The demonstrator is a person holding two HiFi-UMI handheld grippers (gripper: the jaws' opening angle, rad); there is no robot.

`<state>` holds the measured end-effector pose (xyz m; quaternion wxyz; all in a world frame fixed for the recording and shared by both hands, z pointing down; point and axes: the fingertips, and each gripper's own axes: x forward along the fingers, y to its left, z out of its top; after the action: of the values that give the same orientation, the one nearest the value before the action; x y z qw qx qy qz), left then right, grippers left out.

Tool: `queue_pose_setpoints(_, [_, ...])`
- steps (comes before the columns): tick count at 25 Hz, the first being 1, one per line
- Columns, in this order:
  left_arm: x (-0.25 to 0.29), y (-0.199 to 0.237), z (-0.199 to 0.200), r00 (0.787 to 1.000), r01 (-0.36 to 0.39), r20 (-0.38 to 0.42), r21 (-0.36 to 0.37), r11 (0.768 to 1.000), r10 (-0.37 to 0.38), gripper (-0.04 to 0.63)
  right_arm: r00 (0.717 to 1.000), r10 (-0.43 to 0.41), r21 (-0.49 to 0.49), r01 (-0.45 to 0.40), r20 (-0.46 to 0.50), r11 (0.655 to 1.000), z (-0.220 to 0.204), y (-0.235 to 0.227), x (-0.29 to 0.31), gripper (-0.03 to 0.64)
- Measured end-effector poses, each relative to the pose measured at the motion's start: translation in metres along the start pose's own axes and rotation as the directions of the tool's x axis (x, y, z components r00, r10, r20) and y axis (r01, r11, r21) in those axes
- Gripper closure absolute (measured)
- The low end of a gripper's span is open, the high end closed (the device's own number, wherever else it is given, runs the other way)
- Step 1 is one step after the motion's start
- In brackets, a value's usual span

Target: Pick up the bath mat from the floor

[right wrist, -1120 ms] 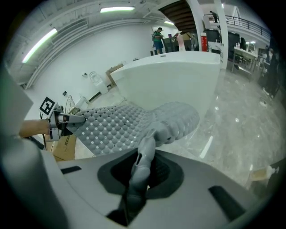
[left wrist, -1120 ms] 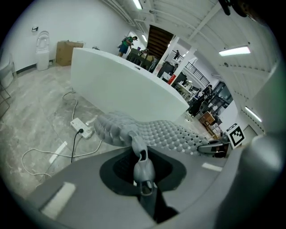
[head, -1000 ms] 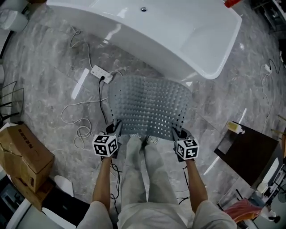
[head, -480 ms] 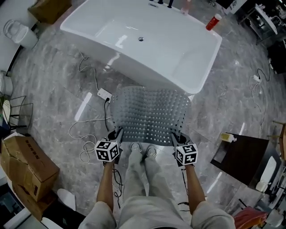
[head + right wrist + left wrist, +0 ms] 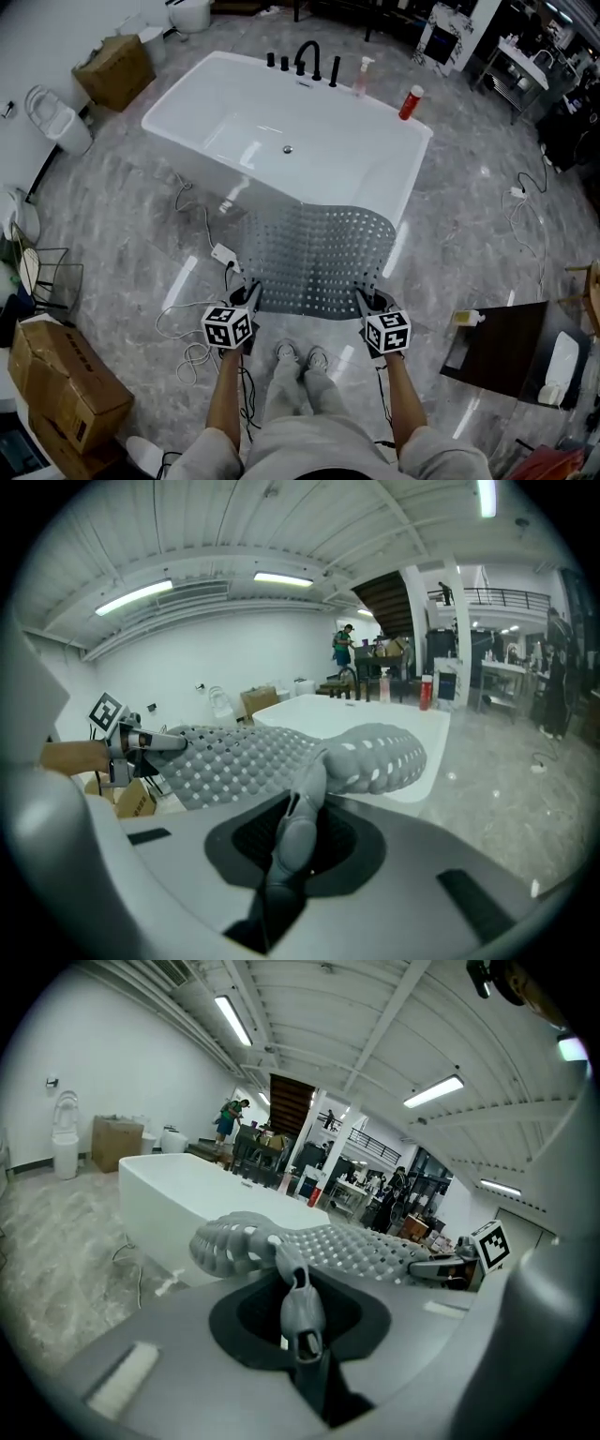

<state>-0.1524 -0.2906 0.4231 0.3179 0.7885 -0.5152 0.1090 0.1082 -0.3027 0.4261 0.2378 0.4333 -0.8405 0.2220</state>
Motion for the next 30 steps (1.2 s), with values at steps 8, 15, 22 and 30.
queue_pose_setpoints(8, [-0.024,-0.034,0.071,0.996,0.006,0.092,0.049,0.999,-0.010,0.549,0.995,-0.018,-0.032,0.021,0.100,0.999,0.064,-0.005,-0.040,0.566])
queue_pose_setpoints(15, [-0.038,-0.059,0.122,0.987,0.011,0.159,0.089,0.996,-0.025,0.549,0.985,-0.033,-0.049,0.042,0.168,0.998,0.111,-0.011,-0.066,0.566])
queue_pose_setpoints(22, [-0.051,-0.074,0.145,0.979,0.024,0.201,0.098,0.995,-0.043,0.549,0.976,-0.054,-0.064,0.069,0.212,0.996,0.134,-0.009,-0.087,0.566])
queue_pose_setpoints(30, [-0.054,-0.082,0.145,0.980,0.037,0.191,0.131,0.991,-0.062,0.548,0.967,-0.080,-0.053,0.095,0.242,0.994,0.136,-0.011,-0.102,0.566])
